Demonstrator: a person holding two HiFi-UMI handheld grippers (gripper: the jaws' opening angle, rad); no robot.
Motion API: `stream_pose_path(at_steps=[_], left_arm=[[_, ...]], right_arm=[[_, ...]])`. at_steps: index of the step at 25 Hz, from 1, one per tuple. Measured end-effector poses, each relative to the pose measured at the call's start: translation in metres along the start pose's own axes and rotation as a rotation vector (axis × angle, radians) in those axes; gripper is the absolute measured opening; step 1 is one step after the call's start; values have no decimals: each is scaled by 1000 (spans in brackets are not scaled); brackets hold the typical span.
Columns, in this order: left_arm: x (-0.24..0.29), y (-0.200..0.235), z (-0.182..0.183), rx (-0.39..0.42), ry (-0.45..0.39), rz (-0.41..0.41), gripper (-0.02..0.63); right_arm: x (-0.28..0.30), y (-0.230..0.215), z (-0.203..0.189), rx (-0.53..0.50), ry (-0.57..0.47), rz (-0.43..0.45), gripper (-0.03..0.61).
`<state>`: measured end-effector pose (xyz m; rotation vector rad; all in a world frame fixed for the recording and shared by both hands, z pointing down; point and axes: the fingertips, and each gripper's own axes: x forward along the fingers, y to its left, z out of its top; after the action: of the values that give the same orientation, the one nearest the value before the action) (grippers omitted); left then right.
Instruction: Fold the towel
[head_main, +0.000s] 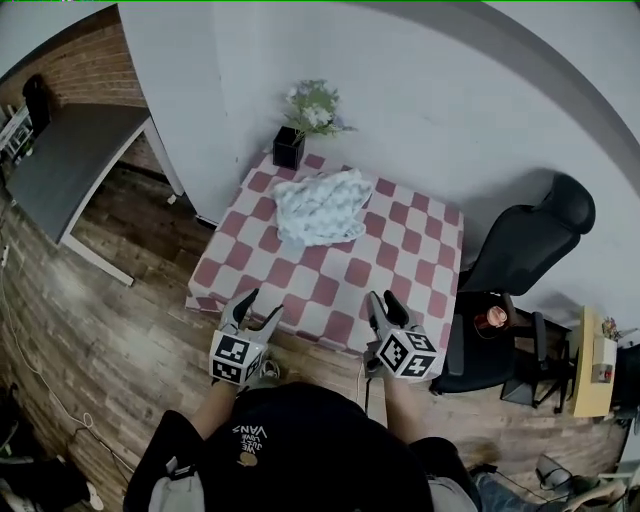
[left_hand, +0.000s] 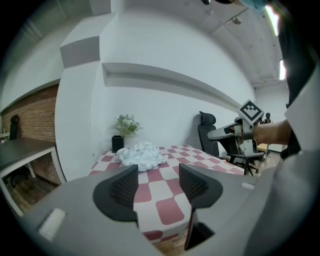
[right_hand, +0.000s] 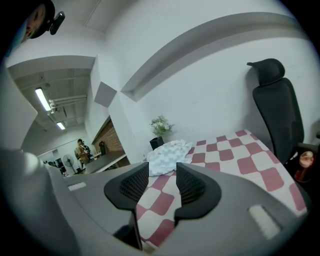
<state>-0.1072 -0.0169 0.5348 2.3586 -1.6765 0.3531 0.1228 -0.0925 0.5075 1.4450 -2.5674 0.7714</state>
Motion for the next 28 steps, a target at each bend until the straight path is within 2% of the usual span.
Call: stream_pose_path(at_steps=[9, 15, 20, 24, 28], left_arm=[[25, 64, -2, 28, 33, -141, 232], [45, 80, -13, 0, 65, -163, 232], [67, 95, -15, -18, 77, -131, 232], [86, 102, -10, -40, 80, -87, 232], [102, 111, -2, -72, 70, -32, 232]], right_arm=[[37, 8, -3, 77, -6, -132, 160], [72, -10, -10, 156, 36, -161, 160], [120, -38, -9, 224, 79, -159, 160], [156, -72, -11, 267, 151, -193, 160], [194, -100, -15, 358, 220, -204, 160]])
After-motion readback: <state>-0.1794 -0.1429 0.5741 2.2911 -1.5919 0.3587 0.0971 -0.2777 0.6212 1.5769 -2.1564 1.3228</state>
